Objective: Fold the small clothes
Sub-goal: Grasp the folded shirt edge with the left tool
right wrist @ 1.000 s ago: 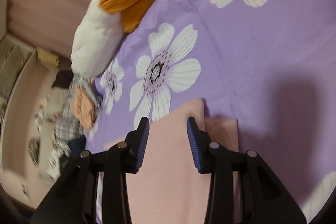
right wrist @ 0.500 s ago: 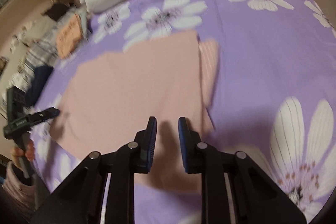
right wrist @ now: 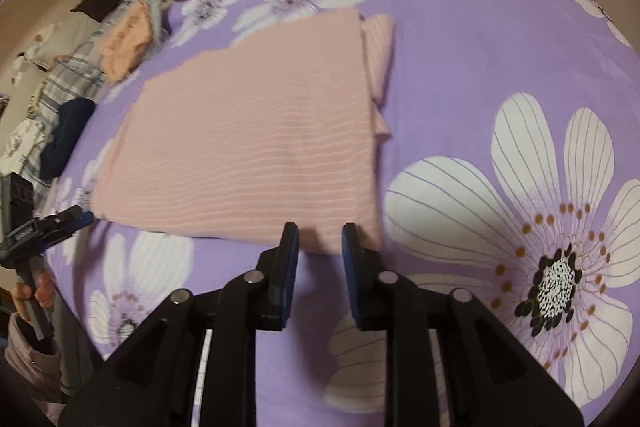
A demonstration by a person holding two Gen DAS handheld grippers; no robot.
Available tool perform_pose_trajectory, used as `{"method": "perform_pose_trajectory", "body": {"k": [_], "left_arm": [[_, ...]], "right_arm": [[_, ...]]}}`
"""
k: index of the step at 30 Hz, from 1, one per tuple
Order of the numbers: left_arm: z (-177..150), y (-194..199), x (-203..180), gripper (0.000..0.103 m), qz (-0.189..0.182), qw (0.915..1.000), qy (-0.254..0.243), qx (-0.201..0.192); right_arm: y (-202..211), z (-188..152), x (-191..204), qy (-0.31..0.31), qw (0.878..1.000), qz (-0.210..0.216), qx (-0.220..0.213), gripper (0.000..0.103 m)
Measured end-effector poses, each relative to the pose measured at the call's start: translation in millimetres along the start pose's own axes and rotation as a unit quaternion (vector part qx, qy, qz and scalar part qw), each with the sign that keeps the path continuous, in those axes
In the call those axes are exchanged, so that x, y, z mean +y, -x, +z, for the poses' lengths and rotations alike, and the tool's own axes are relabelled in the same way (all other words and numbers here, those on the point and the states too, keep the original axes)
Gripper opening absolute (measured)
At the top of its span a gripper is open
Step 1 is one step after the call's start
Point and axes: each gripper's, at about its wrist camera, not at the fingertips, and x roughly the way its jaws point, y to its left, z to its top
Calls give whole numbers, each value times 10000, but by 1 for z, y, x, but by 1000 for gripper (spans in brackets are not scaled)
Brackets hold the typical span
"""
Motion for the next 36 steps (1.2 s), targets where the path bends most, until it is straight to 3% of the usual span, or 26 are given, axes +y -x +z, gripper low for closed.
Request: {"method": "perform_pose_trajectory", "body": {"k": [7,14,19,27,29,31,33,36], "left_arm": [[27,-4,26,62,-146,9978,573,-291],[62,-42,41,62,-540,9938,953,-165],[84,-59,38,62,-781,9924,933,-166],[102,-78,22,62,-764,9951,622,14],[104,-78,21,57,-669,9962,554,51],[104,-78,21,35,-464,9976,498,107],[103,-79,25,22,-273,9984,470,154],[100,-77,31,21,-276,9982,504,160]], "right_arm": [[-1,15,29,166,9986,474,-148,32],[-35,32,60,339,9965,763,49,32],[-58,46,74,445,9950,884,139,32],[-97,94,102,705,9937,871,76,32],[-109,111,108,754,9943,752,37,32],[-124,130,115,765,9950,637,24,29],[-141,148,121,770,9957,512,31,24],[-169,162,125,699,9971,183,230,14]]}}
